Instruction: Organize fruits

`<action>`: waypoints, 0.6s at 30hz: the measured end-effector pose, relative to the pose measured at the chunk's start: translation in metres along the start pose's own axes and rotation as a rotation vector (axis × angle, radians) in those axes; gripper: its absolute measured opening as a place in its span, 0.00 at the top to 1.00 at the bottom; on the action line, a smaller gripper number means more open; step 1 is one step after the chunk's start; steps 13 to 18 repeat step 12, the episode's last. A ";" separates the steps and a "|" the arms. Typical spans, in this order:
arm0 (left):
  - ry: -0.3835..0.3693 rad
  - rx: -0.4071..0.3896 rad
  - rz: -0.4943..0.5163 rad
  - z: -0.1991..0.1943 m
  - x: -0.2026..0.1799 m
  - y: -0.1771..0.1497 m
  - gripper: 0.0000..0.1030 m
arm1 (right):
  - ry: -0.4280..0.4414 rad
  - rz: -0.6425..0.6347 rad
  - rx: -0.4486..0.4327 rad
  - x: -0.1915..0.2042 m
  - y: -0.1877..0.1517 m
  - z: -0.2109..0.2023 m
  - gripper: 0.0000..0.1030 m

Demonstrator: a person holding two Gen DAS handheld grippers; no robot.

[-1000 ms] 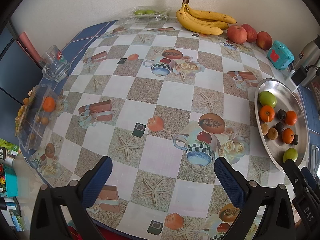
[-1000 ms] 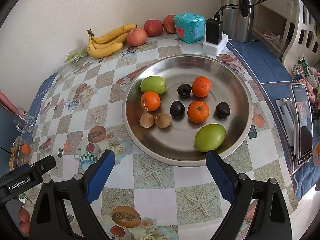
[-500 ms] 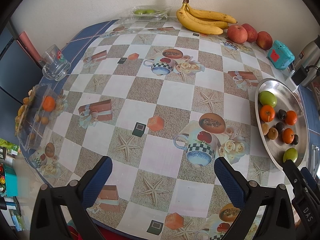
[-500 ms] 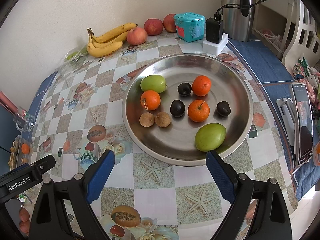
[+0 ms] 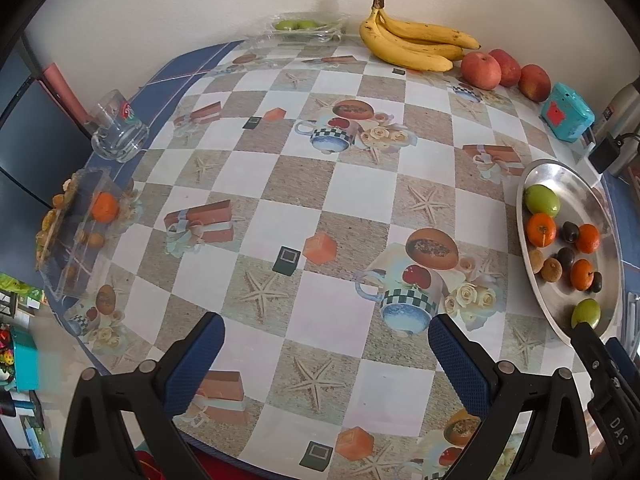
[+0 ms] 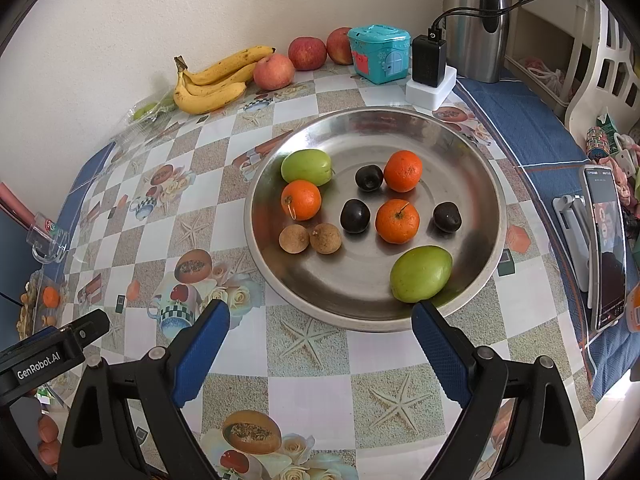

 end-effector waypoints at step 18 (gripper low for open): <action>-0.003 -0.044 0.004 -0.006 0.002 0.003 0.00 | -0.001 0.001 0.002 0.000 0.000 0.001 0.10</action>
Point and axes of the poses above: each gripper's, at about its wrist camera, not at the fingertips, and z roughly the way its jaws point, x to its left, y to its top, the point moved 1 cm from there along z, roughly the way its jaws point, and after that the axes turned 14 degrees about -x, right-handed, at the moved point
